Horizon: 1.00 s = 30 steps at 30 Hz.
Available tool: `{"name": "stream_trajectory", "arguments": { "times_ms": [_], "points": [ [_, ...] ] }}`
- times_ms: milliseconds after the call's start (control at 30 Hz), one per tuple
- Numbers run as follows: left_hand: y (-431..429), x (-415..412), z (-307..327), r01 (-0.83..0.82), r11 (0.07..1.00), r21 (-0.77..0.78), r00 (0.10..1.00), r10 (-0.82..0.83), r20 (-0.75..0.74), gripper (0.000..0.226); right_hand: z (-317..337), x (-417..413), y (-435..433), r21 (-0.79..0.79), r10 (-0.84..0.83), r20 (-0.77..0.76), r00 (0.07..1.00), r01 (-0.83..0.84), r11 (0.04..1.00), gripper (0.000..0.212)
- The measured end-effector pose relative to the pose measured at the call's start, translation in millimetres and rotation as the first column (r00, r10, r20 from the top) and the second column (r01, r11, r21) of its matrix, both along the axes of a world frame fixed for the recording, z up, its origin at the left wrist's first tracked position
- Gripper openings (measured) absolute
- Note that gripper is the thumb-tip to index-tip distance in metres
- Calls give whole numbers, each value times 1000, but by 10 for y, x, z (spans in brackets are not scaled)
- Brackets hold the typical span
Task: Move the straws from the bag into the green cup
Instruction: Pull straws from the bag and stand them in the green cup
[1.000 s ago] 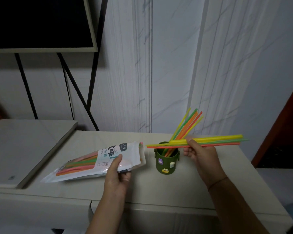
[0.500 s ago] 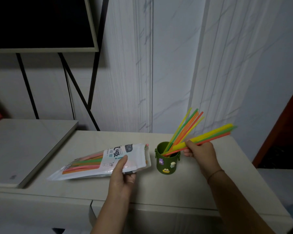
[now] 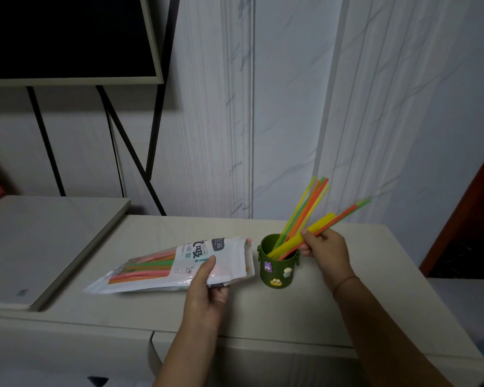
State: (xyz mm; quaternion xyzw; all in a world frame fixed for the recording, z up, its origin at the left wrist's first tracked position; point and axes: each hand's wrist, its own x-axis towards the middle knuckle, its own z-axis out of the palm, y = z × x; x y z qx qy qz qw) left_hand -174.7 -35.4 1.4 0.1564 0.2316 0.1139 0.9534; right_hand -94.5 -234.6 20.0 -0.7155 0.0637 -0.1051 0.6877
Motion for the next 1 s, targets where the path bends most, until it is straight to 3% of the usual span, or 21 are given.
{"name": "stream_trajectory", "arguments": {
  "times_ms": [400,667,833,933,1000],
  "points": [
    [-54,26,-21,23,1000,1,1000,-23,-1,32,-30,-12,63,-68,103,-48,993,-106,992,7],
    [-45,15,-36,40,996,76,998,-43,42,39,-81,-242,63,-34,131,-163,978,-138,990,21],
    [-51,-15,-45,67,970,235,995,-81,50,55,-97,-434,186,139,153,-291,945,-116,983,28],
    [-55,-48,-52,74,929,364,994,-98,48,51,-45,-545,329,292,269,-367,890,-165,942,24],
    [-70,-80,-44,74,895,441,991,-116,68,50,-6,-585,410,379,358,-395,846,-205,902,33]
  ]
}}
